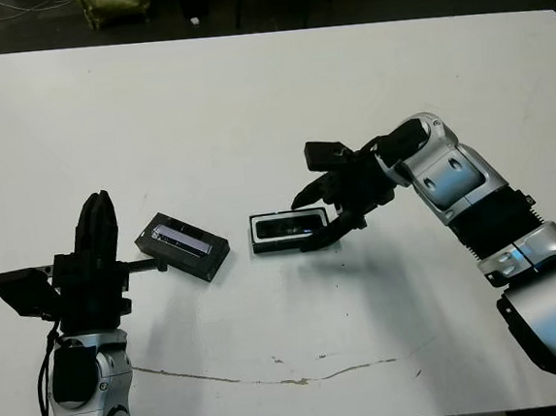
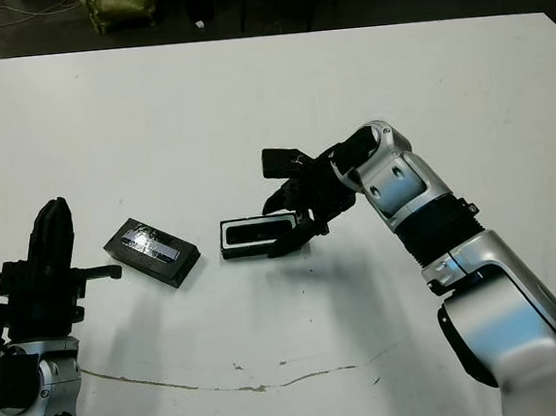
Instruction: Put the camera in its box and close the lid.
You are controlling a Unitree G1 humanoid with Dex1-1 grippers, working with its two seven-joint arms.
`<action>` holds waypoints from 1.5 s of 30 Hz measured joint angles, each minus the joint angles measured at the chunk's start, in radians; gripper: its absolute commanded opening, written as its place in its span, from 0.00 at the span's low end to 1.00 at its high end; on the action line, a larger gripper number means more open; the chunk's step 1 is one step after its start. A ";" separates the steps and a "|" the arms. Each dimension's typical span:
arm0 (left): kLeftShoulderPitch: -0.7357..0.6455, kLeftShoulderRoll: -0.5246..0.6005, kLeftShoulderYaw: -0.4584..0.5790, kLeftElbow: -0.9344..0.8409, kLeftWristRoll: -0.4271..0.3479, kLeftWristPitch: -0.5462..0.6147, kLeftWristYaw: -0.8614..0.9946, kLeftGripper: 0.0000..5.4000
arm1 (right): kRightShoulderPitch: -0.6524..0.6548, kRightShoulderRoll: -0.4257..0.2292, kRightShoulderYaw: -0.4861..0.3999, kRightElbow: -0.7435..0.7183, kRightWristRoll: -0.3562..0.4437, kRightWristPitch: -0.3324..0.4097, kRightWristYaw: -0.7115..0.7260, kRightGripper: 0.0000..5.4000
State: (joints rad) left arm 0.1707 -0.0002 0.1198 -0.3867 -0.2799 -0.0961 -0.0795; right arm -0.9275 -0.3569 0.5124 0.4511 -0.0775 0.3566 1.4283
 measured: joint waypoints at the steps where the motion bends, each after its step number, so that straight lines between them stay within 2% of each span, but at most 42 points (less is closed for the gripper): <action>1: 0.000 0.000 0.000 0.000 0.001 0.000 0.000 0.00 | 0.000 -0.001 0.000 0.000 0.000 0.000 0.000 0.85; 5: -0.004 0.000 0.000 0.000 0.000 0.000 0.000 0.00 | 0.000 -0.003 -0.004 0.000 0.000 -0.001 0.000 1.00; 9: -0.006 0.000 0.000 0.000 0.000 0.000 0.000 0.00 | -0.001 -0.010 -0.022 0.000 0.011 -0.008 0.001 1.00; 15: -0.007 0.000 0.000 0.000 -0.003 0.000 0.000 0.00 | -0.003 -0.024 -0.098 -0.012 0.067 -0.031 -0.002 1.00; 19: -0.010 0.000 0.000 0.002 -0.004 0.001 -0.001 0.00 | 0.033 -0.048 -0.204 -0.131 0.133 0.057 -0.078 0.98; 21: -0.011 0.001 0.000 0.004 -0.001 0.000 -0.001 0.00 | 0.093 -0.058 -0.278 -0.215 0.179 0.093 -0.149 0.93; 26: -0.012 0.000 -0.001 0.006 0.000 0.000 0.000 0.00 | 0.288 -0.066 -0.451 -0.448 0.265 0.154 -0.362 0.72; 29: -0.012 0.000 0.000 0.007 -0.001 0.001 -0.001 0.00 | 0.413 -0.067 -0.540 -0.599 0.302 0.162 -0.490 0.59; 32: -0.010 0.000 0.001 0.010 -0.001 -0.001 -0.001 0.00 | 0.561 -0.061 -0.600 -0.733 0.305 0.146 -0.611 0.47; 36: -0.012 0.001 0.003 0.011 0.001 -0.001 -0.001 0.00 | 0.733 -0.026 -0.652 -0.849 0.304 0.076 -0.757 0.29; 42: -0.016 0.015 0.010 0.011 0.035 -0.001 -0.002 0.00 | 0.924 0.072 -0.708 -0.921 0.359 -0.092 -0.869 0.04; 43: -0.019 0.028 0.014 0.012 0.045 -0.004 -0.005 0.00 | 0.956 0.083 -0.709 -0.934 0.356 -0.121 -0.888 0.00; 45: -0.030 0.060 0.032 0.014 0.062 -0.013 -0.021 0.00 | 1.012 0.100 -0.708 -0.949 0.351 -0.182 -0.915 0.00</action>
State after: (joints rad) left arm 0.1410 0.0597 0.1521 -0.3722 -0.2181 -0.1088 -0.1003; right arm 0.0847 -0.2573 -0.1959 -0.4982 0.2740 0.1747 0.5136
